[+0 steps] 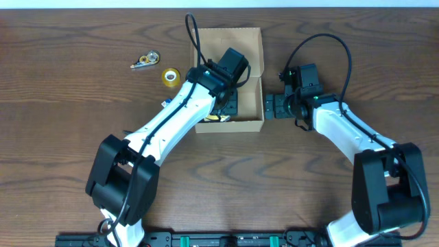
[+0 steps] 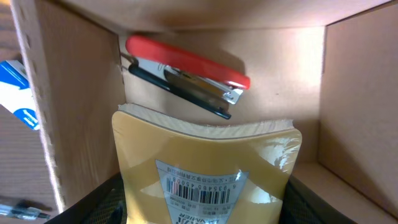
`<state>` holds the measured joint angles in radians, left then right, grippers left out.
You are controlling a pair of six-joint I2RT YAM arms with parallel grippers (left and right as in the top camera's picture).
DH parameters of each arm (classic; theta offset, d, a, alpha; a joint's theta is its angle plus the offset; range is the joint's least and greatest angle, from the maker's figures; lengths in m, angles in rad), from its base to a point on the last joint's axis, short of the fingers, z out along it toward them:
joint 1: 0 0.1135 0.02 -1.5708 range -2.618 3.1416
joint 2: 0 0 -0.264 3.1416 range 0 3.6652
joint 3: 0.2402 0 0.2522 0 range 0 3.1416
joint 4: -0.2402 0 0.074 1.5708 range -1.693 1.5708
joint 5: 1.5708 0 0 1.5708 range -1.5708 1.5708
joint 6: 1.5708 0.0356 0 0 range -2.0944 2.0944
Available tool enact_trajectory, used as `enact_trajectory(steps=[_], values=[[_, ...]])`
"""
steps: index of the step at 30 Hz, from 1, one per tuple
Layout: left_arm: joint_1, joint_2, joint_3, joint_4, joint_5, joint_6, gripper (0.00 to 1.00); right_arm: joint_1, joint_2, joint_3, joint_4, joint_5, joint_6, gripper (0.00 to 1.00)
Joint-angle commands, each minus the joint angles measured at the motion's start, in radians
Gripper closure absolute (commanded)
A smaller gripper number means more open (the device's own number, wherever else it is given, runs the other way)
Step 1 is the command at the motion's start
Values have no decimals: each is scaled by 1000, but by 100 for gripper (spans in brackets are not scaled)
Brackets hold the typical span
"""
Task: Pack container
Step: 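Lower the sticky-note pad into the box beside the stapler and release, then move the left gripper back to the clear tape roll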
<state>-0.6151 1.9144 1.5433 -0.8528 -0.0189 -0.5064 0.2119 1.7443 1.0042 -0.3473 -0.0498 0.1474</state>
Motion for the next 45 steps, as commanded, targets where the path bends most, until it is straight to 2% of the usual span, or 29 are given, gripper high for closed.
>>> enact_trajectory(steps=[1, 7, 13, 20, 37, 45], values=[[8, -5, -35, 2, -16, -44, 73, -1, 9, -2, -1, 0, -14, 1], [12, -5, -61, 2, -27, -48, 71, -1, 9, -2, -1, 0, -14, 1], [14, -5, -68, 2, -40, -48, 46, -1, 9, -2, -1, 0, -14, 1], [14, -5, -68, 6, -40, -48, 32, -1, 9, -2, -1, 0, -14, 1], [14, -5, -68, 17, -33, -48, 13, -1, 9, -2, -1, 0, -14, 1], [14, -5, -68, 17, -32, -48, 11, -1, 9, -2, -1, 0, -14, 1]])
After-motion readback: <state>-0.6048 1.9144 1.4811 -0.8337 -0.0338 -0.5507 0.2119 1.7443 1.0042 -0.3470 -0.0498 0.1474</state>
